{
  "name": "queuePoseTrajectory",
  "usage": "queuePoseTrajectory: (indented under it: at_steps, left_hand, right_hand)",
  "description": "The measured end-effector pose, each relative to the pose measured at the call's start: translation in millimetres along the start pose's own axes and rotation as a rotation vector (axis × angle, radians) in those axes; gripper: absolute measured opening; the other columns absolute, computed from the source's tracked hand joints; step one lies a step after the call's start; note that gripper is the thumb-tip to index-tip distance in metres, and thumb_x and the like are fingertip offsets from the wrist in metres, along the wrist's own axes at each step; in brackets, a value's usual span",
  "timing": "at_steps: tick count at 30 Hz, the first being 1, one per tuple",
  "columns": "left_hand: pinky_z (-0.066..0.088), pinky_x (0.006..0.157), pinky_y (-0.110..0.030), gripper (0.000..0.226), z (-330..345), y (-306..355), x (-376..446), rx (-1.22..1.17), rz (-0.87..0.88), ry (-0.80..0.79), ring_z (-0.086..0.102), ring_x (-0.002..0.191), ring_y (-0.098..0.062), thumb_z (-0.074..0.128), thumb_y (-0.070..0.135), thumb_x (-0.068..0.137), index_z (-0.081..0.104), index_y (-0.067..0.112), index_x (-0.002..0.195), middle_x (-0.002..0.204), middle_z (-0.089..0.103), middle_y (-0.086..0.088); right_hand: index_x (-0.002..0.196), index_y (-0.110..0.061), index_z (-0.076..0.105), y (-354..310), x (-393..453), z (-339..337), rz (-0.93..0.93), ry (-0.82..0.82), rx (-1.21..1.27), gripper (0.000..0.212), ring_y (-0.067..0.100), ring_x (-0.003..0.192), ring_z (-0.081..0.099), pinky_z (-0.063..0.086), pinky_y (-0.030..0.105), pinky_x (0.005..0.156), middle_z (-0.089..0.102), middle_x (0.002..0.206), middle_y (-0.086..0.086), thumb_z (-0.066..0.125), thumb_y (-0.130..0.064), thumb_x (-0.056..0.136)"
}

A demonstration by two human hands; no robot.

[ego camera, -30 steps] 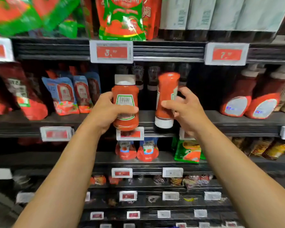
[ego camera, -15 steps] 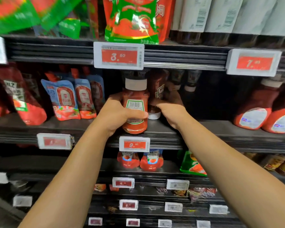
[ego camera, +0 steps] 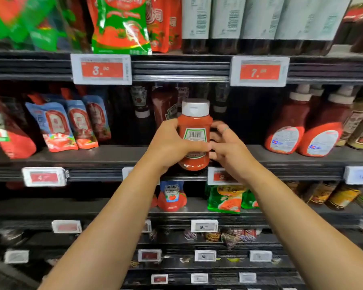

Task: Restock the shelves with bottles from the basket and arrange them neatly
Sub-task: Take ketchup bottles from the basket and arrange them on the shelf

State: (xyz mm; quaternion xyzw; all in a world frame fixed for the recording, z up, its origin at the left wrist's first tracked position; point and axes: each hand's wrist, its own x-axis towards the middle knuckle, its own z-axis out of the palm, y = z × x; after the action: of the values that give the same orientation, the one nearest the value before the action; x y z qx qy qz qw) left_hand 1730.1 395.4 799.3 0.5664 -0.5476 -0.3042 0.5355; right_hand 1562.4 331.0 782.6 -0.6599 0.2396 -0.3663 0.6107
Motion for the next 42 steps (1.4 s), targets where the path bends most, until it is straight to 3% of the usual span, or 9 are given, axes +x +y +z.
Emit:
queuePoseTrajectory:
  at_steps: [4, 7, 11, 19, 24, 29, 34, 39, 42]
  left_hand:
    - [0.062, 0.086, -0.042, 0.043, 25, 3, 18, -0.009, -0.085, -0.006, 0.077, 0.085, -0.015, 0.096, 0.024, 0.06, 0.077, 0.016, 0.098, 0.089, 0.079, 0.0]
    - [0.062, 0.085, -0.04, 0.036, 38, 3, 33, 0.002, -0.117, 0.019, 0.076, 0.083, -0.013, 0.094, 0.023, 0.065, 0.078, 0.016, 0.097, 0.088, 0.079, 0.0]
    - [0.061, 0.077, -0.028, 0.06, 44, 7, 45, -0.007, -0.12, 0.028, 0.075, 0.086, -0.009, 0.095, 0.028, 0.064, 0.068, 0.019, 0.117, 0.097, 0.077, 0.005]
    - [0.055, 0.075, -0.014, 0.062, 42, 23, 52, -0.134, 0.161, 0.047, 0.067, 0.099, 0.008, 0.083, 0.014, 0.081, 0.055, 0.032, 0.134, 0.116, 0.067, 0.014]
    - [0.059, 0.09, -0.034, 0.05, 36, 9, 53, -0.253, 0.114, 0.074, 0.069, 0.107, -0.01, 0.08, 0.014, 0.085, 0.058, 0.04, 0.123, 0.122, 0.067, 0.003]
    - [0.057, 0.097, -0.041, 0.073, 39, -12, 44, -0.472, -0.091, 0.028, 0.07, 0.111, -0.025, 0.083, 0.024, 0.074, 0.054, 0.0, 0.137, 0.122, 0.071, -0.017]
    - [0.057, 0.094, -0.034, 0.047, 46, -27, 38, -0.155, -0.002, -0.006, 0.074, 0.1, -0.013, 0.085, 0.034, 0.075, 0.066, 0.019, 0.115, 0.105, 0.078, 0.004]
    - [0.052, 0.102, -0.04, 0.044, 45, -28, 44, 0.054, 0.029, -0.05, 0.069, 0.108, -0.011, 0.075, 0.035, 0.089, 0.062, 0.022, 0.129, 0.115, 0.074, 0.007]
    - [0.051, 0.1, -0.036, 0.048, 36, -27, 51, 0.252, 0.022, 0.0, 0.066, 0.108, -0.014, 0.072, 0.041, 0.091, 0.058, 0.026, 0.134, 0.119, 0.072, 0.006]
  right_hand:
    - [0.137, -0.027, 0.041, 0, -3, -16, 0.007, -0.045, -0.28, 0.083, 0.015, 0.115, 0.068, 0.057, 0.038, 0.092, 0.068, 0.125, 0.002, 0.078, -0.012, 0.065]
    - [0.118, -0.034, 0.05, -2, 8, -22, 0.003, 0.088, -0.61, 0.072, 0.007, 0.101, 0.07, 0.058, 0.037, 0.093, 0.071, 0.112, -0.009, 0.09, -0.037, 0.058]
    - [0.12, -0.027, 0.058, 1, 20, -34, -0.005, 0.128, -0.71, 0.067, 0.011, 0.101, 0.068, 0.056, 0.027, 0.087, 0.071, 0.111, -0.008, 0.094, -0.037, 0.065]
    - [0.123, -0.034, 0.057, -4, 23, -58, -0.007, 0.123, -0.569, 0.076, 0.001, 0.098, 0.07, 0.055, 0.022, 0.088, 0.073, 0.111, -0.011, 0.098, -0.025, 0.06]
    - [0.113, -0.03, 0.063, -15, 16, -75, -0.034, 0.176, -0.452, 0.064, 0.001, 0.087, 0.072, 0.055, 0.016, 0.073, 0.074, 0.104, -0.008, 0.096, -0.012, 0.062]
    - [0.113, -0.021, 0.069, -30, 16, -84, -0.095, 0.202, -0.223, 0.063, 0.026, 0.089, 0.076, 0.063, 0.04, 0.067, 0.076, 0.104, 0.009, 0.094, -0.002, 0.06]
    - [0.117, -0.009, 0.067, -40, 35, -71, -0.269, 0.304, -0.157, 0.054, 0.027, 0.104, 0.074, 0.06, 0.044, 0.086, 0.077, 0.111, 0.009, 0.089, 0.002, 0.069]
    - [0.118, -0.018, 0.071, -46, 51, -52, -0.27, 0.277, -0.332, 0.065, 0.016, 0.108, 0.072, 0.058, 0.044, 0.095, 0.076, 0.113, -0.003, 0.093, -0.036, 0.06]
    - [0.113, -0.025, 0.069, -42, 60, -53, -0.25, 0.294, -0.399, 0.052, 0.014, 0.107, 0.072, 0.057, 0.044, 0.098, 0.076, 0.114, -0.003, 0.093, -0.025, 0.068]
